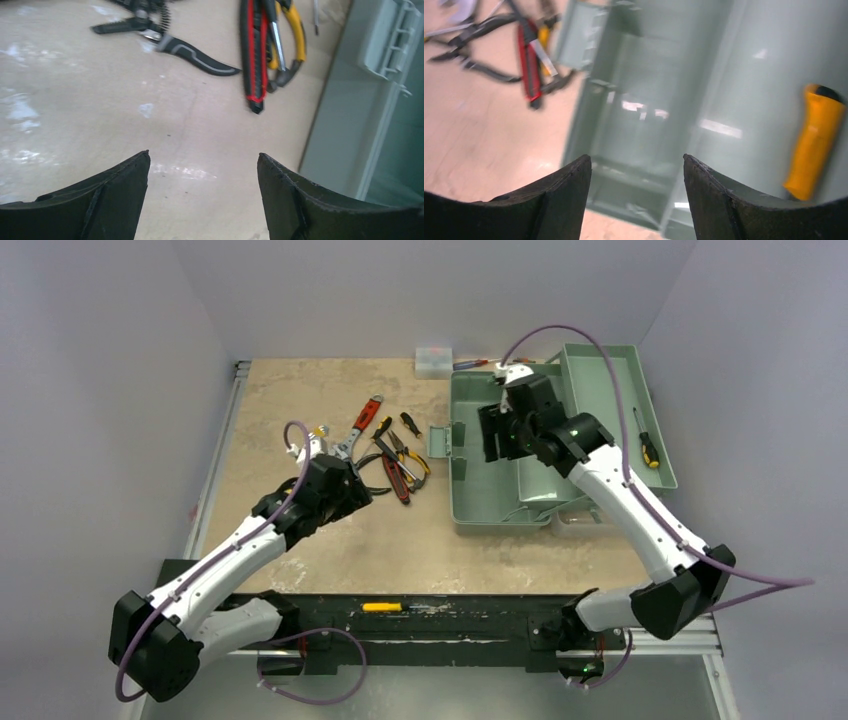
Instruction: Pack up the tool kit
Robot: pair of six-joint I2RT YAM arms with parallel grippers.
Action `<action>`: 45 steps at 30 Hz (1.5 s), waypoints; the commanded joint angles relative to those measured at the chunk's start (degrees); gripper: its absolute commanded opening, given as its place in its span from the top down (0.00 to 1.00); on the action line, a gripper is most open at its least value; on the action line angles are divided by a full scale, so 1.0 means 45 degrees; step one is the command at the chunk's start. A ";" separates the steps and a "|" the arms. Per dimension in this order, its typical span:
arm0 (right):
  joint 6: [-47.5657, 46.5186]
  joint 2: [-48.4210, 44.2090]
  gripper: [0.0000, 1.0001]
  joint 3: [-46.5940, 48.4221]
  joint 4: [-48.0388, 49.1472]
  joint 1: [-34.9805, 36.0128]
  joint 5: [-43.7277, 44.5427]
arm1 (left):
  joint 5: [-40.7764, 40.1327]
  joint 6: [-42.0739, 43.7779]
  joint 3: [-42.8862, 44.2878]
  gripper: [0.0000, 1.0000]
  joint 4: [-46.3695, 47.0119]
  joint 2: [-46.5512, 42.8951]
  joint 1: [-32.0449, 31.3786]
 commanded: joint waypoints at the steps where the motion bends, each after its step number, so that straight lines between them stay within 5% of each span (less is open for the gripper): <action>1: 0.0300 0.0506 0.35 0.0805 0.0669 0.1863 -0.0995 | -0.3311 -0.1353 0.0767 0.26 -0.2152 -0.0452 0.0171; 10: 0.0386 0.2786 0.33 0.1971 0.2337 0.3923 -0.2186 | -0.2762 -0.2827 -0.0739 0.31 -0.2348 -0.1903 0.3276; 19: 0.0121 0.6534 0.33 0.4517 0.2848 0.4260 -0.2141 | -0.3694 -0.3255 -0.0872 0.31 -0.3054 -0.2437 0.3827; 25: -0.0212 0.9290 0.33 0.7173 0.1869 0.4261 -0.1674 | -0.3420 -0.0666 -0.1254 0.32 -0.2585 -0.3337 0.3827; 35: -0.0895 1.2376 0.34 0.9999 0.1999 0.4260 0.0022 | 0.0432 0.3199 -0.3848 0.30 0.0924 -0.5354 0.3808; 45: -0.1070 1.4104 0.43 1.0727 0.2960 0.4260 0.1290 | 0.1005 0.3942 -0.4470 0.30 0.2159 -0.4481 0.3806</action>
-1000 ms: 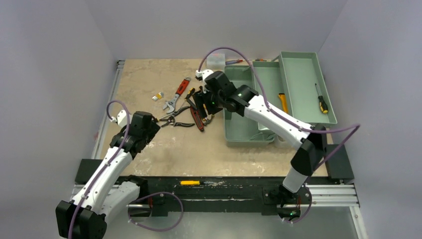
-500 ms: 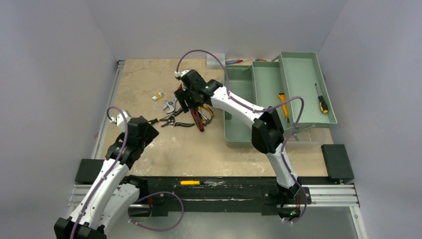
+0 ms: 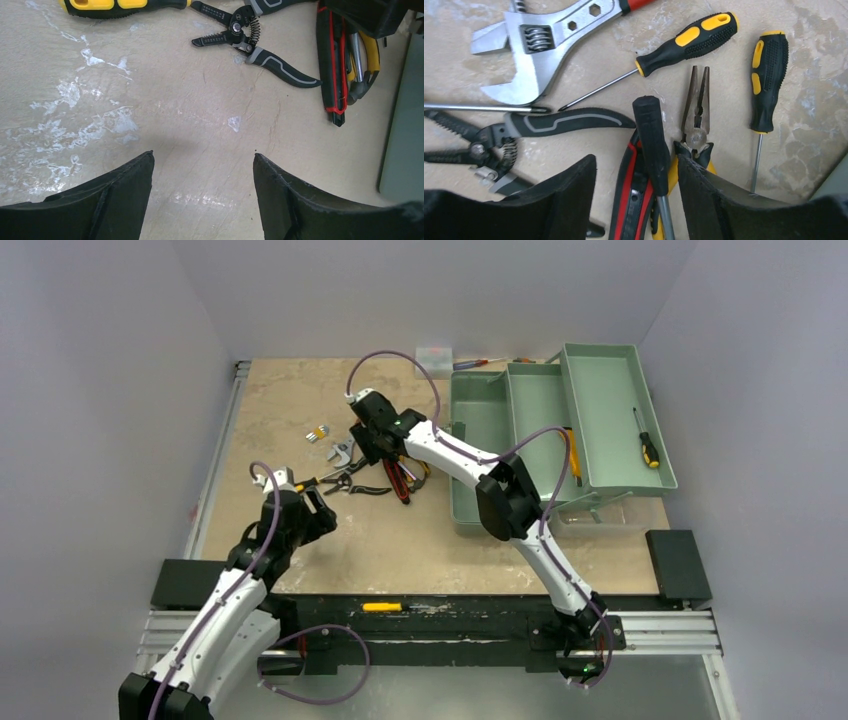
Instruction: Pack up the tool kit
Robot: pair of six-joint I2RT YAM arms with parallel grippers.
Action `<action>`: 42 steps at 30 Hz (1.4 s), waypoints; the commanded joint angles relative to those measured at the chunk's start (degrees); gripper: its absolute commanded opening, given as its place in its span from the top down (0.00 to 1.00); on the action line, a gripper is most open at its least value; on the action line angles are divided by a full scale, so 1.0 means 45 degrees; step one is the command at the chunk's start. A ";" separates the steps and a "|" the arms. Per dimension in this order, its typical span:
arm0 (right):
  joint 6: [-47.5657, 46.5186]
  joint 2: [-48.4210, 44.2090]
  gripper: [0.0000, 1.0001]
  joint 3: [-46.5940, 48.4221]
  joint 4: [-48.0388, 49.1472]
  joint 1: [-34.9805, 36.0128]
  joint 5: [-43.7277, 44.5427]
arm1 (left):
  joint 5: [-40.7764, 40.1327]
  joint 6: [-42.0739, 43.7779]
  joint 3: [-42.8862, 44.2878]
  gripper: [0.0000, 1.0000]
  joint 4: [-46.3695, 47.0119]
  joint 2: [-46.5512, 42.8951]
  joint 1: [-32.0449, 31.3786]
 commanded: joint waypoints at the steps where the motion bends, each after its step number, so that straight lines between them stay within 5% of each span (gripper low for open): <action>1: -0.0236 0.0200 0.46 0.0524 0.0668 -0.0005 0.0923 | 0.0032 0.0569 0.0315 0.30 0.0777 0.0444 0.0082; 8: -0.0552 -0.0076 0.59 -0.0469 0.1273 -0.0024 0.1459 | -0.0439 0.0357 0.0313 0.30 0.0072 0.0029 0.0077; 12: -0.0558 -0.0274 0.89 -0.0608 0.1188 -0.0064 0.1469 | -0.0248 0.0430 -0.0012 0.30 0.0252 -0.0585 0.0077; 15: -0.0560 -0.0732 1.00 -0.0935 0.1289 -0.0042 0.1259 | -0.0118 0.0473 -0.0234 0.31 0.0596 -0.0814 0.0077; 30: 0.0401 -0.6251 1.00 -0.4291 0.1853 -0.0046 -0.0936 | -0.0145 0.0395 -0.0392 0.31 0.0576 -0.1203 0.0076; 38: 0.1105 -0.8160 1.00 -0.5256 0.0338 -0.0418 0.2403 | -0.0229 0.0371 -0.0315 0.31 0.0542 -0.1056 0.0077; 42: 0.1893 -0.9160 1.00 -0.6930 0.0153 -0.1312 0.2233 | -0.0166 0.0396 -0.0299 0.32 0.0568 -0.0996 0.0077</action>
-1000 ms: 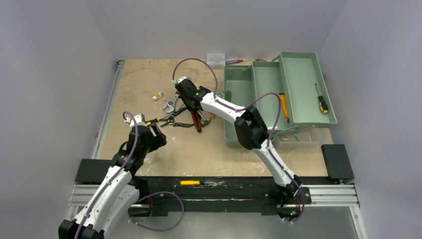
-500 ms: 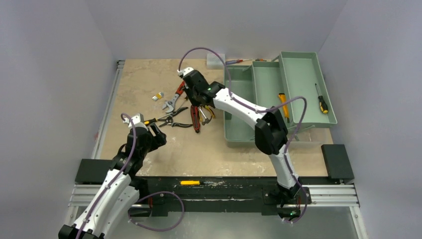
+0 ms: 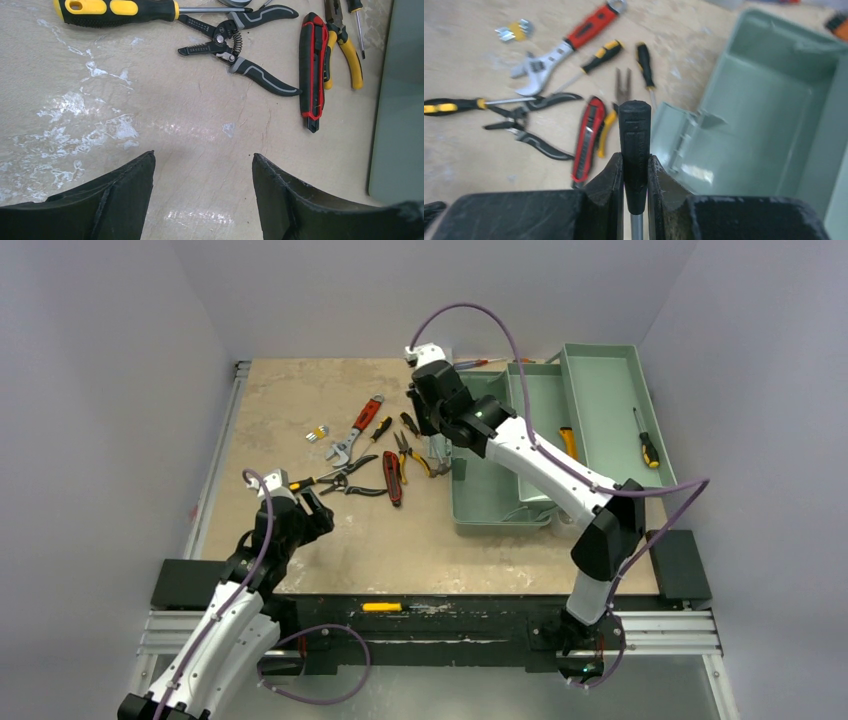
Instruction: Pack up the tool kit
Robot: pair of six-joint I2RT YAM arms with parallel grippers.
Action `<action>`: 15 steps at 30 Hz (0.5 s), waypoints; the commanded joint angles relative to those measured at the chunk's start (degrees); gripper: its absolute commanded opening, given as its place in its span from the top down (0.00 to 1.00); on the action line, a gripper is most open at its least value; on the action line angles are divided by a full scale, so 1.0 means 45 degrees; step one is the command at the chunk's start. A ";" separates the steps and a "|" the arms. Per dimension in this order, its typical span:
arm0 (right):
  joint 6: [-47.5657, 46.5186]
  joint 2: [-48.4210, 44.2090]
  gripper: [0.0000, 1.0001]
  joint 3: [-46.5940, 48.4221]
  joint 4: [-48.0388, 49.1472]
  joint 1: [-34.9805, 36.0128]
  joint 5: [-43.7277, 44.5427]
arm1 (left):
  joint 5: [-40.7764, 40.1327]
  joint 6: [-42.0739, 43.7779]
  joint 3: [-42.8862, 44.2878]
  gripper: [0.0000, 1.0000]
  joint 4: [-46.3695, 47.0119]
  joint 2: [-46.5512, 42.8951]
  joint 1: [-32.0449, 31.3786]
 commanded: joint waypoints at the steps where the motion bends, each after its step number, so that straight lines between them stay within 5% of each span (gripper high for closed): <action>1: 0.1121 -0.1186 1.00 -0.2050 -0.0474 -0.1125 0.0680 | -0.0059 0.0187 0.0029 0.32 0.0342 0.0055 0.0072; 8: 0.1607 -0.1961 1.00 -0.4818 0.0477 -0.1913 0.0790 | -0.0223 0.0148 0.0081 0.32 0.0222 0.0094 0.0072; 15: 0.2535 -0.0601 0.90 -0.4607 -0.0598 -0.2018 0.1979 | -0.0243 0.0145 0.0105 0.32 0.0120 0.0061 0.0072</action>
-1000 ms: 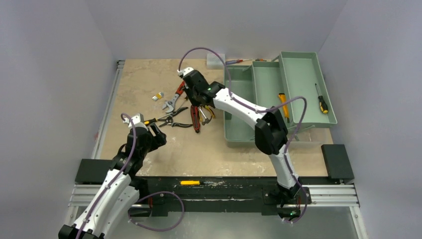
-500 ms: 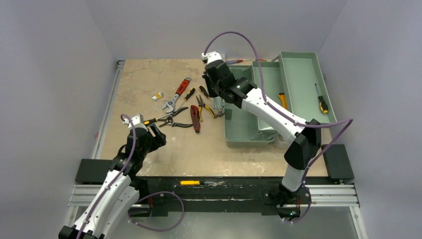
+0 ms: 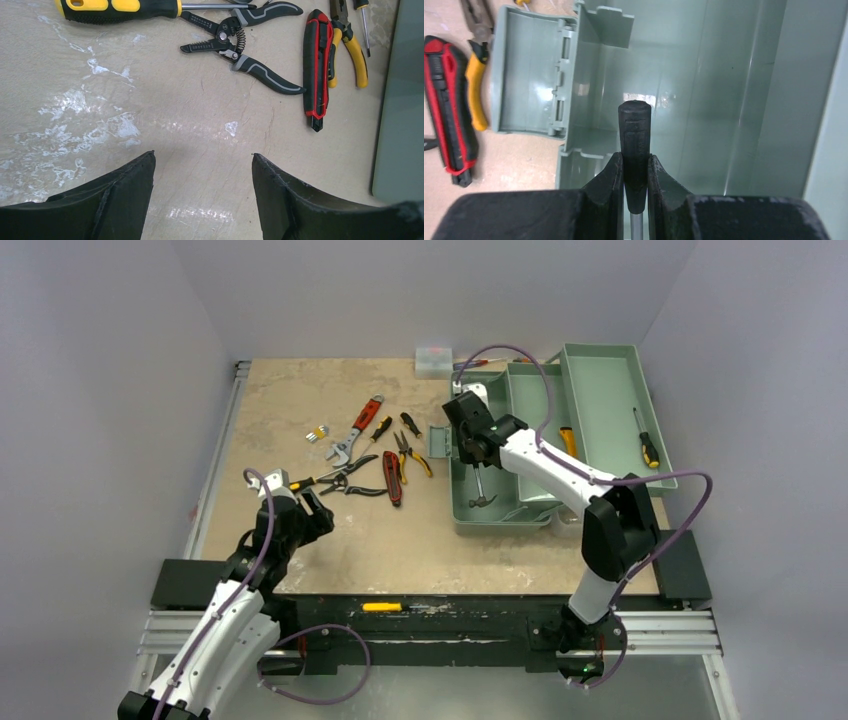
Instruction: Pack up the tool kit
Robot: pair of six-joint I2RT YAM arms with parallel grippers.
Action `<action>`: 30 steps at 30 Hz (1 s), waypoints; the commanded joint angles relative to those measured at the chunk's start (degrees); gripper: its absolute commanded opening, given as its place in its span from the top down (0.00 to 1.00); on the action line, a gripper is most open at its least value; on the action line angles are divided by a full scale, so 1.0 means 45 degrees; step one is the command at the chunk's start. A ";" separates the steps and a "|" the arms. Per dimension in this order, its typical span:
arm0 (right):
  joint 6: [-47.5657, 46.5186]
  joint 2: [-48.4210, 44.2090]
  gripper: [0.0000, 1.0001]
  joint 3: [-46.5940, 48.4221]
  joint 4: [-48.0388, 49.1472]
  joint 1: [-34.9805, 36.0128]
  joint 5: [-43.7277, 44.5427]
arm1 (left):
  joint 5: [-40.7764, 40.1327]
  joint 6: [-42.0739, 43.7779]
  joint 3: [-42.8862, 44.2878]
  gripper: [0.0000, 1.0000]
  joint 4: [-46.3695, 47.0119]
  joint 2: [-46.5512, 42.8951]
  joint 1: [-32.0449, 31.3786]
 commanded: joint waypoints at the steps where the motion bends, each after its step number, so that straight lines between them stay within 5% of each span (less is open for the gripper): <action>1: 0.0966 0.0701 0.86 0.0569 -0.0541 -0.0006 0.1018 | -0.0215 0.0167 0.0116 0.32 0.0096 -0.0068 0.0072; 8: 0.1272 0.0017 0.59 0.0062 -0.0223 -0.0007 0.0649 | 0.0179 0.0404 0.0063 0.28 0.0211 -0.0188 0.0072; 18: -0.0413 -0.0973 0.48 0.1001 0.0236 0.1874 0.0598 | 0.0693 0.0615 -0.0028 0.28 0.0483 -0.0252 0.0072; 30: 0.0696 0.1767 0.43 0.3062 0.0910 0.3961 -0.1101 | 0.0845 0.0702 -0.0316 0.27 0.0400 -0.1379 -0.0159</action>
